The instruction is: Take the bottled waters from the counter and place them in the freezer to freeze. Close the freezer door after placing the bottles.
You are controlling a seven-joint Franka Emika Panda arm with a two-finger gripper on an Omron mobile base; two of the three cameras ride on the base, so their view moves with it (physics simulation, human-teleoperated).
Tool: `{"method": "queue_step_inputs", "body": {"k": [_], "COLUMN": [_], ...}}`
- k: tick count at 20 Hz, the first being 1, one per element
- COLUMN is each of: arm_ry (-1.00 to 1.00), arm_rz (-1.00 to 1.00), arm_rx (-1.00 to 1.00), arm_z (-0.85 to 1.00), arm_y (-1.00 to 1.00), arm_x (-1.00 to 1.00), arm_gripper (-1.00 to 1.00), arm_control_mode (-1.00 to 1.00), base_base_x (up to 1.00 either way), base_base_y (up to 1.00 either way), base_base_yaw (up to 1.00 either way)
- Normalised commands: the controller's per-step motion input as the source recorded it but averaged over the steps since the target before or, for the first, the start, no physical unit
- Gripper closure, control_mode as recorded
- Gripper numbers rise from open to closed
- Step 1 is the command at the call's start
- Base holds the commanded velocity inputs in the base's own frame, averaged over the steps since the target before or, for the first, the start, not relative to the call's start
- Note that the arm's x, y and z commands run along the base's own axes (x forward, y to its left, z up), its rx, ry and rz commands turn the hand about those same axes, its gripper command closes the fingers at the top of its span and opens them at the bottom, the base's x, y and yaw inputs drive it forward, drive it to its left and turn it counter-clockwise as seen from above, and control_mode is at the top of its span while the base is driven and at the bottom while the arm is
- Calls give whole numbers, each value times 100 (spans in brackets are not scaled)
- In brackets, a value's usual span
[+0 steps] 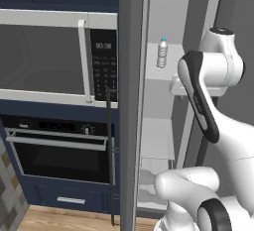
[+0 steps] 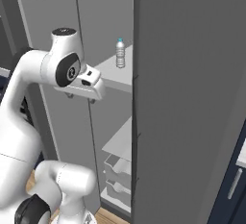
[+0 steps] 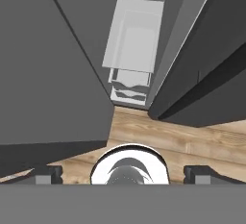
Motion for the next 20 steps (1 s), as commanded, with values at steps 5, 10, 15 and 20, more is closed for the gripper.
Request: {"method": "queue_step_inputs", "body": {"k": [5, 10, 15, 20], "arm_ry": [0, 0, 0, 0], "arm_rz": [0, 0, 0, 0], "arm_rx": [0, 0, 0, 0], "arm_z": [0, 0, 0, 0], "arm_y": [1, 0, 0, 0], "arm_x": [-11, 0, 0, 0], "arm_gripper": [-100, -100, -100, -100], "arm_control_mode": [100, 100, 100, 100], "base_base_x": [-12, -76, -80, -41], "base_base_y": [0, -1, -18, -66], "base_base_yaw": [0, 0, -4, -25]}}
